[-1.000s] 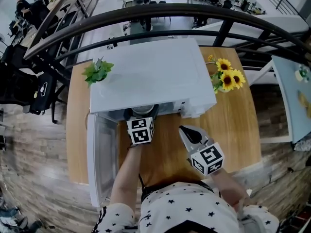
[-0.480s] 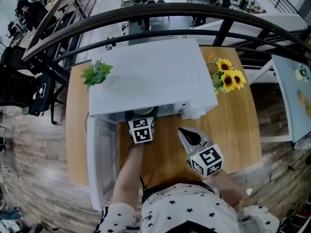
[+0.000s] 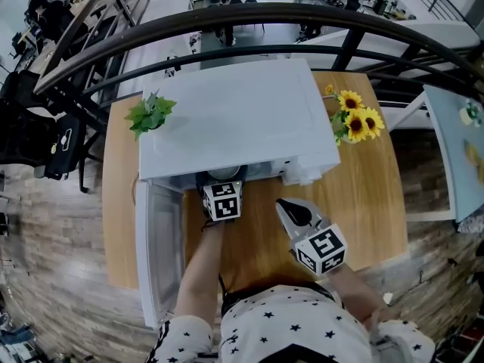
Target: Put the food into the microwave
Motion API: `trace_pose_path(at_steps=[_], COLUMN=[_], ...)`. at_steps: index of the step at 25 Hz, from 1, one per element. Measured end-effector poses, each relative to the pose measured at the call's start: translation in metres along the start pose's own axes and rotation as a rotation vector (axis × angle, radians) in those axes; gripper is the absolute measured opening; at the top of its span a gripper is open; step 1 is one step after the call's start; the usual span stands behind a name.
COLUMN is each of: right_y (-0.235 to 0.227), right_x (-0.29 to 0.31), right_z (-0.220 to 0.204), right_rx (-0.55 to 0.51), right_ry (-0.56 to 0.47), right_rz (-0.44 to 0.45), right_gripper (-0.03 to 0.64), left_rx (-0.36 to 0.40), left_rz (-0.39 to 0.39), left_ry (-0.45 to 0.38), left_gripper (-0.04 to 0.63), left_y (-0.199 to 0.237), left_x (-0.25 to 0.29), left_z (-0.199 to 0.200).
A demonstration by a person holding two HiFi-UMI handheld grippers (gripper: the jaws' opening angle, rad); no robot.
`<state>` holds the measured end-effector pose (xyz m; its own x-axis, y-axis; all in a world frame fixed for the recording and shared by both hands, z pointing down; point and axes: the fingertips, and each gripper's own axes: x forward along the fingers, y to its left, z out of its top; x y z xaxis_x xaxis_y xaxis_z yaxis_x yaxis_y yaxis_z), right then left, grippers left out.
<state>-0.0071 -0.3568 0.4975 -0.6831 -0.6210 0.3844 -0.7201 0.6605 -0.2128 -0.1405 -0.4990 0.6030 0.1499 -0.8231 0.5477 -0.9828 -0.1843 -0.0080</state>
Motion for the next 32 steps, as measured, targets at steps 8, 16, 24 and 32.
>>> trace_pose_path(at_steps=[8, 16, 24, 32], right_y=[0.006, 0.012, 0.02, 0.032], right_x=[-0.001, -0.007, -0.021, -0.04], right_z=[-0.004, -0.002, -0.008, -0.014], right_rx=[-0.002, -0.012, -0.016, -0.027], right_ry=[0.007, -0.003, -0.011, -0.028], right_rz=[0.011, 0.017, 0.007, 0.015], right_gripper=[0.006, 0.006, 0.006, 0.006], left_rx=[0.009, 0.014, 0.032, 0.029], left_rz=[0.009, 0.015, 0.011, 0.023], left_ry=[0.049, 0.058, 0.059, 0.025], left_gripper=[0.514, 0.514, 0.515, 0.515], left_y=[0.001, 0.0, -0.002, -0.011], left_x=[0.005, 0.004, -0.005, -0.039], left_z=[-0.002, -0.002, -0.007, -0.012])
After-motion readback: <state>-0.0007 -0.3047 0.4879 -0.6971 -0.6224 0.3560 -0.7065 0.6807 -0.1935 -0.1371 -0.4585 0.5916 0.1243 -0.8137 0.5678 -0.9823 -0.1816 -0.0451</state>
